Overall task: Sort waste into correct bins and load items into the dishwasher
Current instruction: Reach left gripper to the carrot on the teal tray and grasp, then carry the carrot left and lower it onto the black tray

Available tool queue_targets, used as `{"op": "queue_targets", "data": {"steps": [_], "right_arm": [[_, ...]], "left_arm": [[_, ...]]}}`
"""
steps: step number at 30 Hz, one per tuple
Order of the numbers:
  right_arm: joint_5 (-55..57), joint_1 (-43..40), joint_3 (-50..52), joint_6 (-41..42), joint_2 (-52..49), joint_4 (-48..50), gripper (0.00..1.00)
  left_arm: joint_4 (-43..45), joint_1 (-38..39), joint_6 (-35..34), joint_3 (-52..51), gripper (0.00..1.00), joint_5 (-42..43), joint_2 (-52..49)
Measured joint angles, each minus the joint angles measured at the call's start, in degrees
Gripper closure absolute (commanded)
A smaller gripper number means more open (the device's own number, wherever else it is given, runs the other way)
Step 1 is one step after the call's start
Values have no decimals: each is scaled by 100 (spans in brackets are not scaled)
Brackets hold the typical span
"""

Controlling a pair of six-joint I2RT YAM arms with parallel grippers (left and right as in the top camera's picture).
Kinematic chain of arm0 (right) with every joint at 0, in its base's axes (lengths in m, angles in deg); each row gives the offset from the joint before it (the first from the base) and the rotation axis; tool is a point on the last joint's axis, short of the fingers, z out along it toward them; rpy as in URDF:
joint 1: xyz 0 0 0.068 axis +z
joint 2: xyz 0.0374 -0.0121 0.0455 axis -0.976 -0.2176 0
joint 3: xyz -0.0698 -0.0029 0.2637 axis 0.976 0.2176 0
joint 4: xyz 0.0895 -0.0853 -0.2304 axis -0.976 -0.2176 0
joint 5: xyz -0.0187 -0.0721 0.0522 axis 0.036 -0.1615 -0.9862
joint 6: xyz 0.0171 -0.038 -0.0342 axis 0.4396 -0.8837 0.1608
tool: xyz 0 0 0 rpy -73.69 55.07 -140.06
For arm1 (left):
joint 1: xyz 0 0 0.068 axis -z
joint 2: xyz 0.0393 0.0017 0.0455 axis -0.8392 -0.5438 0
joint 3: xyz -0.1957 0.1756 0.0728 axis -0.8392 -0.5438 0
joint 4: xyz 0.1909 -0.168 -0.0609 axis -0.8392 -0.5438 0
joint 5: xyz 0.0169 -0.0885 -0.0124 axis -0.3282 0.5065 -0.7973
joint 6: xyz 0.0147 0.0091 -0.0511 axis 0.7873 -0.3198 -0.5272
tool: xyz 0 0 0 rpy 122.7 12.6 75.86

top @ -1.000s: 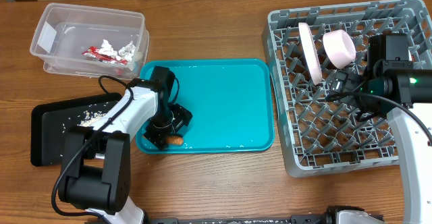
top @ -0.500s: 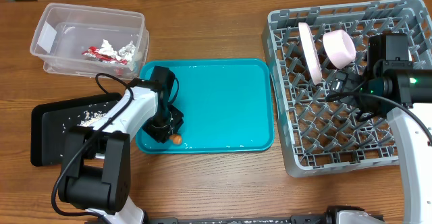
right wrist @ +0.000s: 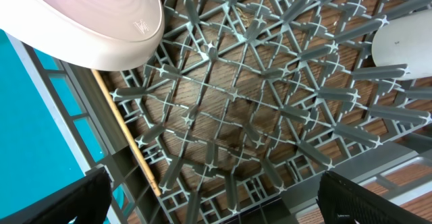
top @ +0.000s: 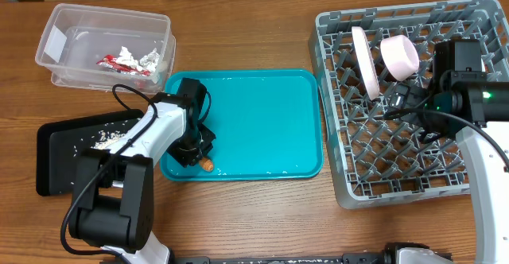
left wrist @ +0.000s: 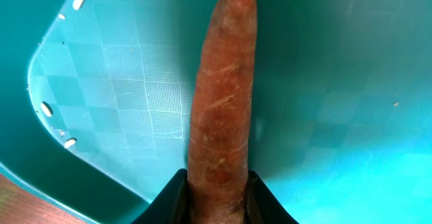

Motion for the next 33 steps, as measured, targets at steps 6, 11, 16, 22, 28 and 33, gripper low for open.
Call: {"op": "queue_targets", "data": {"steps": [6,11,16,22,28,33], "right_arm": [[4,-2,0,0,0,-11,0],[4,-2,0,-11,0,-7,0],[7,-2,0,-22,0,-7,0],[42,-2,0,-26,0,-20,0],[46,-2,0,-24,0,-28,0],[48,-2,0,-28,0,-28,0]], "left_arm": [[-2,-2,197,0,90,-122,2],[0,-2,671,0,96,-146,2],[-181,-42,1204,157,96,-249,2],[-588,-516,1456,960,96,-308,42],[-605,-1576,1622,1360,96,-348,361],[-664,-2667,1646,1364,96,-382,411]]}}
